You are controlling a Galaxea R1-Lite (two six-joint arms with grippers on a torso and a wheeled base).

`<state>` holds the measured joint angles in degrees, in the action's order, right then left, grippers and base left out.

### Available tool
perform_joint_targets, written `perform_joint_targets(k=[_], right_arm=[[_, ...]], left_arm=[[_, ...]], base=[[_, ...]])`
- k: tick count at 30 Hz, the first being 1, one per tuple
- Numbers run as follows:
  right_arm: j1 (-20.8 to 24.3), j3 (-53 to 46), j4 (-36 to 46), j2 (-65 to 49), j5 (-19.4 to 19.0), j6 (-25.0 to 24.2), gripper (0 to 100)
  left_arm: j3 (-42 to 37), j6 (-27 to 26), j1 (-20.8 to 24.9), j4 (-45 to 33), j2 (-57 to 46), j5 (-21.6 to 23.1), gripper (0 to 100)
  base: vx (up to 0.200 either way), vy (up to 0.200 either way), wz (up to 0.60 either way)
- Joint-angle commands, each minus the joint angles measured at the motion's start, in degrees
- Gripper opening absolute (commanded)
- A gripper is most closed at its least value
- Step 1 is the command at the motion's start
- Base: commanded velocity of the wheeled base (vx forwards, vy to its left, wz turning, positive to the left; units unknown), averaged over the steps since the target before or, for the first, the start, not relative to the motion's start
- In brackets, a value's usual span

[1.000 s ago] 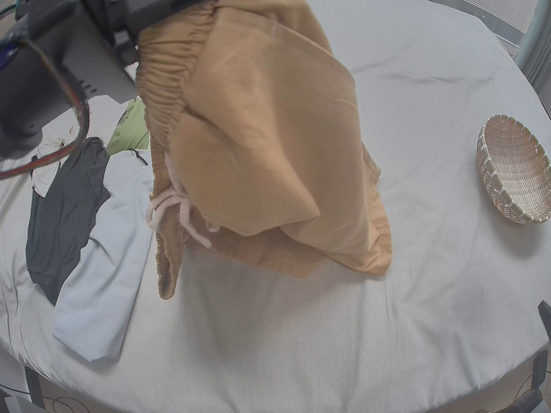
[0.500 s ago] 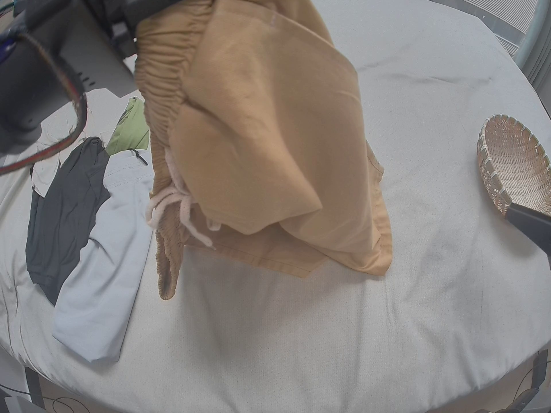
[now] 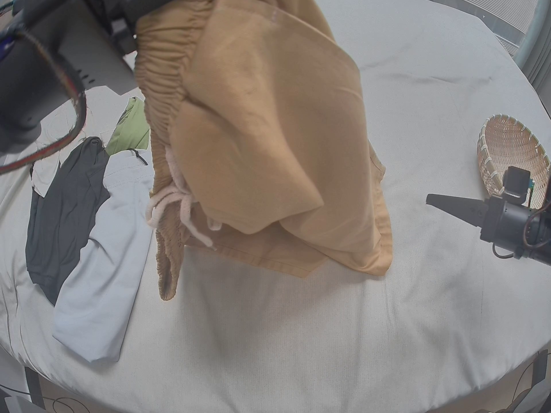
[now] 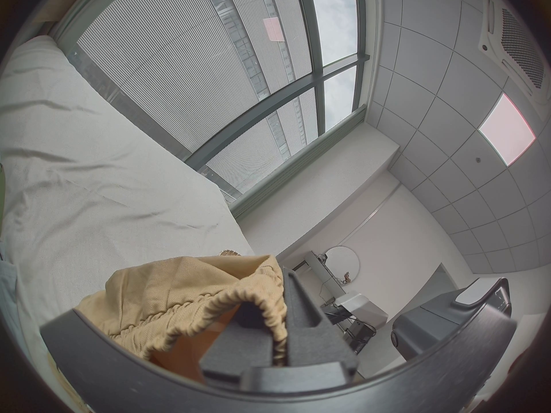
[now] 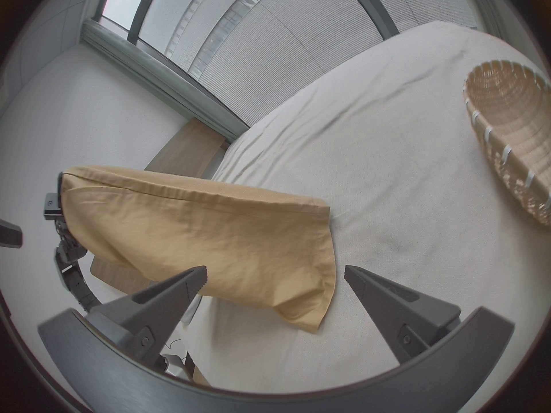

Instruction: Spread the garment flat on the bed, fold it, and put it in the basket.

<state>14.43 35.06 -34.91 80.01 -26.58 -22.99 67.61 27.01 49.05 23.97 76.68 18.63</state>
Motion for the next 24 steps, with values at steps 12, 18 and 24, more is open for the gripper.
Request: perform_joint_targets(k=[12,18,24], right_arm=[[1.65,6.25,-8.68,18.43,3.02,0.05,100],[3.14,8.97,-8.94,21.33,3.55,-0.04,100],[3.85,11.26,-11.67,25.64,5.39,-0.12,100]], left_arm=[[-0.81,-0.03,0.34,1.52,0.05,0.01,0],[-0.99,-0.03,0.34,1.96,-0.04,0.01,0],[-0.9,-0.03,0.43,1.96,-0.13,0.01,0]], base=[[0.0,0.0,0.0],[0.0,0.0,0.0],[0.0,0.0,0.0]])
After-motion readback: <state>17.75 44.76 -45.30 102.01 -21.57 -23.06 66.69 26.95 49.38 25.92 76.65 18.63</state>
